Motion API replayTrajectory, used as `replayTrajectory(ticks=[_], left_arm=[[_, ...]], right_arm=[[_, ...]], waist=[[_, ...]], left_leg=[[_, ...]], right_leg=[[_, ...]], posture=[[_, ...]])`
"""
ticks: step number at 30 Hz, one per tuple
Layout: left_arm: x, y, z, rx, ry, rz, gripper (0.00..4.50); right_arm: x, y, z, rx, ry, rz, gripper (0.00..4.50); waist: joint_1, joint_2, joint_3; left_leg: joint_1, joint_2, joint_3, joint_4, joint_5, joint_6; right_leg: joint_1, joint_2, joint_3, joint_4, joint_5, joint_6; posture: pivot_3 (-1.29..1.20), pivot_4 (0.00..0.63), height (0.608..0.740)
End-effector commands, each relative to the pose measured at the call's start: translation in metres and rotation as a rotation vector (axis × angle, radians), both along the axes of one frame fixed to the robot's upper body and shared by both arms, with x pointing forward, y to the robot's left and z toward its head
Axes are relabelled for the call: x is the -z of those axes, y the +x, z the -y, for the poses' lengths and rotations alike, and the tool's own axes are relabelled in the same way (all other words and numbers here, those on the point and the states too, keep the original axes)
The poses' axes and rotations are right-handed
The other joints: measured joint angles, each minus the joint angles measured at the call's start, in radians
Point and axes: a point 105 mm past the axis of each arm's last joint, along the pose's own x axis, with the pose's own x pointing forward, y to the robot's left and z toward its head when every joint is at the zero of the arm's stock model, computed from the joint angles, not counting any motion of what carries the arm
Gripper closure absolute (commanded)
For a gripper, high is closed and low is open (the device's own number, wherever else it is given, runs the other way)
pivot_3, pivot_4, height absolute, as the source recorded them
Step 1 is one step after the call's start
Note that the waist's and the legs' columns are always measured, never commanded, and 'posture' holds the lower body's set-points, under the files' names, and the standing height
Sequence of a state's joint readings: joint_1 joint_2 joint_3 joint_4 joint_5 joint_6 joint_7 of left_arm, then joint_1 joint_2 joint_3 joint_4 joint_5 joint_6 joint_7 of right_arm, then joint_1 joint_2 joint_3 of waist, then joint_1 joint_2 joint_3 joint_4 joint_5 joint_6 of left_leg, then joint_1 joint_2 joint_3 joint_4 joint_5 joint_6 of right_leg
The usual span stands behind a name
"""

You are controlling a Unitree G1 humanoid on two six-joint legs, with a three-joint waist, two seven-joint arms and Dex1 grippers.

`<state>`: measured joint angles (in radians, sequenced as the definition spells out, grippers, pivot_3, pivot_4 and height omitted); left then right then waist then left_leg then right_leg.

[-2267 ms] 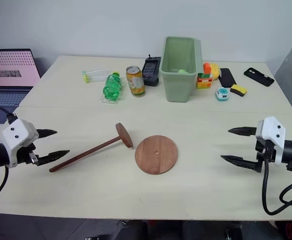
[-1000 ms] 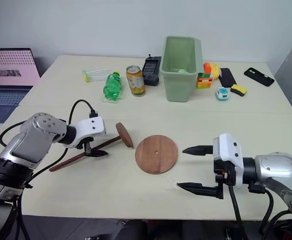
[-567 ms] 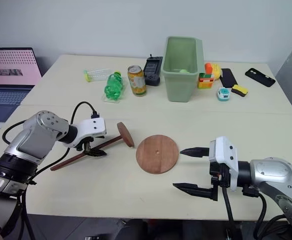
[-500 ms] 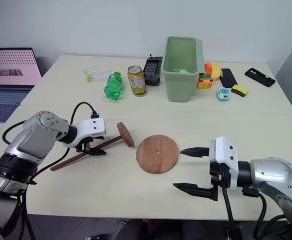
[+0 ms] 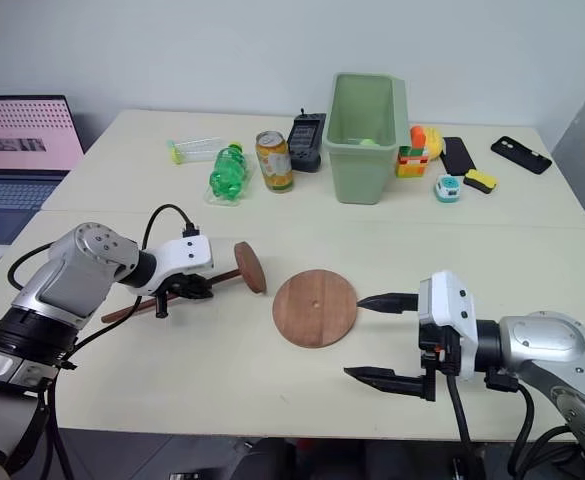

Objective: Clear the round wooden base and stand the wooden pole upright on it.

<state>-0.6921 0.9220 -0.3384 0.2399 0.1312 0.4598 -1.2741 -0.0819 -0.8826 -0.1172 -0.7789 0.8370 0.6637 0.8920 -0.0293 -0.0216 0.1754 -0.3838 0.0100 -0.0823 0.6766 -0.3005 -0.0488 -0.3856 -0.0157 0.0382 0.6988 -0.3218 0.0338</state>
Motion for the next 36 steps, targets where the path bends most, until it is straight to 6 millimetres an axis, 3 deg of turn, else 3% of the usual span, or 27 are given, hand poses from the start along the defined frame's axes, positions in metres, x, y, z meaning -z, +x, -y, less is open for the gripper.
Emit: replayTrajectory(ticks=[1,6,8,10,16,24,30,36], left_arm=[[-0.033,0.006,-0.006,-0.041,-0.065,0.114,4.23],[-0.099,0.011,0.038,0.025,-0.525,0.270,4.23],[-0.126,-0.001,0.069,0.096,-0.799,0.278,4.23],[-0.136,-0.012,0.087,0.157,-0.924,0.291,4.23],[-0.147,-0.015,0.123,0.190,-1.112,0.423,4.23],[-0.140,-0.020,0.158,0.218,-1.234,0.525,4.23],[-0.127,-0.035,0.172,0.288,-1.245,0.499,4.23],[-0.118,-0.037,0.176,0.282,-1.267,0.476,4.23]], right_arm=[[-0.006,-0.002,0.000,-0.016,0.001,0.031,0.00],[-0.007,-0.001,0.005,0.005,-0.013,0.035,0.00],[-0.007,0.002,0.008,0.043,-0.019,0.060,0.00],[-0.008,0.006,0.010,0.084,-0.028,0.096,0.00],[-0.004,0.011,0.007,0.160,-0.027,0.166,0.00],[0.004,0.008,-0.001,0.186,-0.003,0.142,0.00],[0.007,0.013,-0.005,0.197,0.030,0.115,0.00],[0.012,0.017,-0.008,0.181,0.020,0.108,0.00]], waist=[[0.000,0.000,0.000],[0.005,-0.001,0.000],[0.009,-0.001,0.000],[0.009,-0.002,0.000],[0.001,-0.002,0.000],[0.004,-0.002,-0.001],[0.004,-0.002,0.000],[0.003,-0.002,0.000]], left_leg=[[0.000,0.000,0.000,0.000,0.000,0.000],[-0.002,0.000,-0.002,0.002,0.000,0.000],[-0.003,-0.001,-0.003,0.002,0.000,0.000],[-0.004,-0.002,-0.003,0.003,0.000,0.000],[-0.002,0.000,-0.002,0.003,0.000,-0.001],[-0.001,-0.001,-0.001,0.003,0.000,-0.001],[-0.001,-0.002,-0.001,0.003,0.001,-0.002],[0.000,-0.002,-0.001,0.002,0.001,-0.001]], right_leg=[[0.000,0.000,0.000,0.000,0.000,0.000],[0.000,-0.001,-0.001,0.000,0.000,0.000],[0.000,-0.002,-0.001,-0.001,0.000,0.000],[0.000,-0.003,-0.001,-0.001,0.000,0.001],[0.000,-0.004,0.001,0.000,0.000,0.001],[0.001,-0.003,0.002,0.000,0.000,0.001],[0.001,-0.003,0.002,0.000,0.000,0.001],[0.002,-0.003,0.002,0.000,0.000,0.001]], posture=[[0.00,0.150,0.740],[0.00,0.150,0.740],[0.00,0.150,0.740],[0.00,0.150,0.740],[0.00,0.150,0.740],[0.00,0.150,0.740],[0.00,0.150,0.740],[0.00,0.150,0.740]])
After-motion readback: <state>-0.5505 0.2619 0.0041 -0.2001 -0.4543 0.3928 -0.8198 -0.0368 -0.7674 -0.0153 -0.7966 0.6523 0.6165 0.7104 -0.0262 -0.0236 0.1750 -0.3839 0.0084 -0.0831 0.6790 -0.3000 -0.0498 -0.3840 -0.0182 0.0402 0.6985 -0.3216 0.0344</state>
